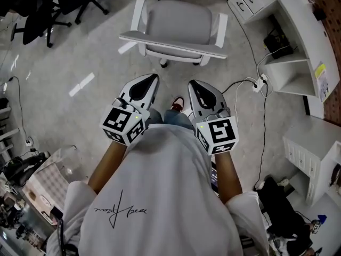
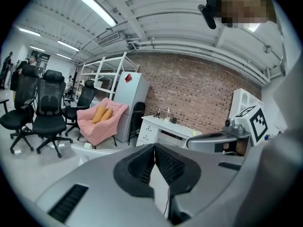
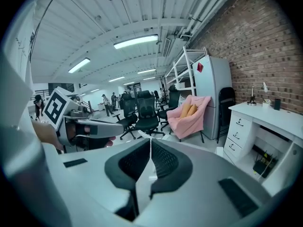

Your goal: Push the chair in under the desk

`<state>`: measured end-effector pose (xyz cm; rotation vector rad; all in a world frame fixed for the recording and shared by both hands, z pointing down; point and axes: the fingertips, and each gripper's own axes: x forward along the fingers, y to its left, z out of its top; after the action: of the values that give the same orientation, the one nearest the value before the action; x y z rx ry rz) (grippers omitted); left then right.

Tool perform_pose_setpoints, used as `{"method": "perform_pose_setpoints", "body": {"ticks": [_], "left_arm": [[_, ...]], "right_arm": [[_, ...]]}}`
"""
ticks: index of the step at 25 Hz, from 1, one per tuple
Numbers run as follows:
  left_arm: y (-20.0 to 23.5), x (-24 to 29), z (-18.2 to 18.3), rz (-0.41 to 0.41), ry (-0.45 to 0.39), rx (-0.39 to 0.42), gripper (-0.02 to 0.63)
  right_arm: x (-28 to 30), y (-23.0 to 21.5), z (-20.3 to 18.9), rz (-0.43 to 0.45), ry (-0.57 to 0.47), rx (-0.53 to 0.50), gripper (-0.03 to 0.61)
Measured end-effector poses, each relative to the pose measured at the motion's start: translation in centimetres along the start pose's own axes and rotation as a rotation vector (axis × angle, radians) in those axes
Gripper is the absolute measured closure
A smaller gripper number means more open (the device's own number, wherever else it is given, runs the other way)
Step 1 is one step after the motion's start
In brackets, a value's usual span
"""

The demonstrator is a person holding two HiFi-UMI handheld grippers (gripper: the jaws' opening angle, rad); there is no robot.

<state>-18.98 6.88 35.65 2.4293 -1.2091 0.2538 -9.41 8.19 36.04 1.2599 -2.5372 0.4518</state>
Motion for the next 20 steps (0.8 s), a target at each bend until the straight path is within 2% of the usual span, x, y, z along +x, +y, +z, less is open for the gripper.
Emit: {"method": "perform_pose_setpoints", "body": {"ticks": [4, 7, 10, 14, 20], "left_arm": [[1.1, 0.7, -0.6, 0.009, 0.056, 0.036, 0.607], [2.1, 1.7, -1.5, 0.004, 0.152, 0.116, 0.607], [3.8, 2.5, -1.4, 0.023, 0.174, 0.187, 0.606], [6.6, 3.0, -1.6, 0.061, 0.214, 0.268, 0.587], [9.6, 4.8, -1.6, 0.044, 0.261, 0.322, 0.537]], "right_arm": [[1.7, -0.2, 0.1, 0.037, 0.017, -0.018, 0.55], [3.0, -0.9, 0.2, 0.043, 0.031, -0.046, 0.549], [4.5, -1.7, 0.2, 0.042, 0.055, -0.08, 0.549], [6.3, -2.6, -0.3, 0.046, 0.088, -0.034, 0.541], [9.1, -3.9, -0.8, 0.066, 0.142, 0.041, 0.487]]}}
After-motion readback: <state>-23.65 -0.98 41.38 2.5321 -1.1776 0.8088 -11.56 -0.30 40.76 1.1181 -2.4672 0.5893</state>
